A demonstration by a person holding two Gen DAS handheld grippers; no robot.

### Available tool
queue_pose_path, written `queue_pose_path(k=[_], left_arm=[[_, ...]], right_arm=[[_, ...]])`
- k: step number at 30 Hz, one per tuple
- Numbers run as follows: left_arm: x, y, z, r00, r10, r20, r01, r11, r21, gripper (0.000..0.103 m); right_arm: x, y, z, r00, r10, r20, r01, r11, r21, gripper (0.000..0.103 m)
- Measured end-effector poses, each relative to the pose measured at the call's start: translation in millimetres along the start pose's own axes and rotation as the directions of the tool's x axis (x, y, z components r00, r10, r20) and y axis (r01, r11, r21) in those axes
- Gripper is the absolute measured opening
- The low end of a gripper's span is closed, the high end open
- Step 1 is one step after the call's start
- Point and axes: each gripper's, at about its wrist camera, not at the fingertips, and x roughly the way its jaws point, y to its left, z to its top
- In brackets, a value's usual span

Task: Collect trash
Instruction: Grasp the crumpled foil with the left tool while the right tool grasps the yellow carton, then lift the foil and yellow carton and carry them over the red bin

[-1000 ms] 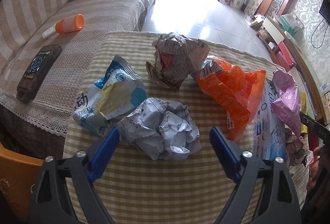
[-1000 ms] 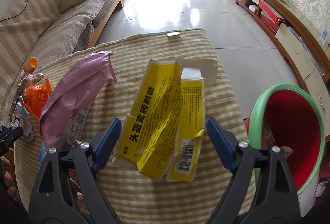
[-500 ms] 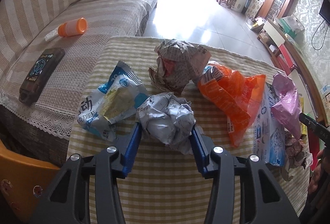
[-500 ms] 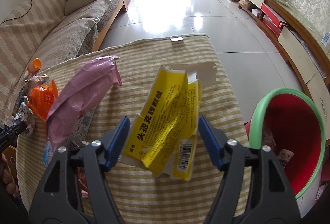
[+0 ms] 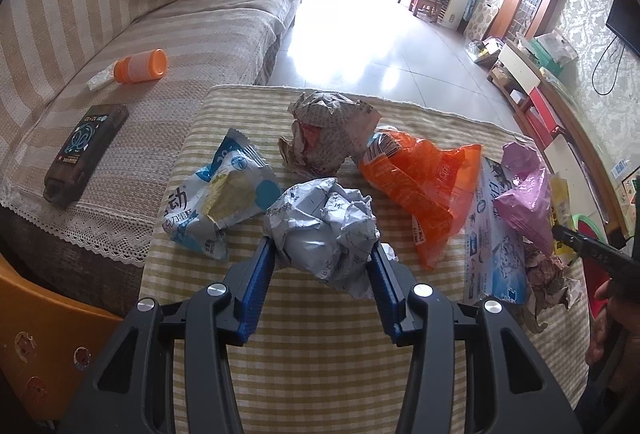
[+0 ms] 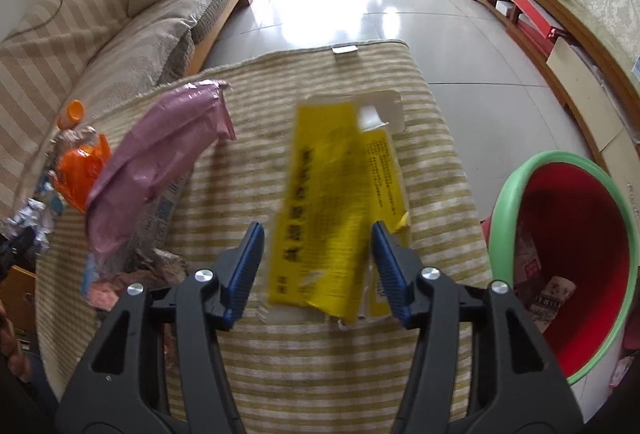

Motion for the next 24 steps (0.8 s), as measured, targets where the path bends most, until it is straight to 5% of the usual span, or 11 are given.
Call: queue_pose_path(k=[6, 24], left_arm=[[-9, -1, -2, 1.0, -0.018, 0.02, 0.018, 1.0, 0.01, 0.044], [-74, 9, -9, 0.991, -0.086, 0.105, 0.09, 0.995, -0.038, 0.044]], right_arm=[[-12, -5, -2, 1.0, 0.009, 0.029, -0.01, 1.0, 0.017, 0.04], [-99, 18, -19, 0.983, 0.106, 0.146, -0.102, 0.994, -0.036, 0.039]])
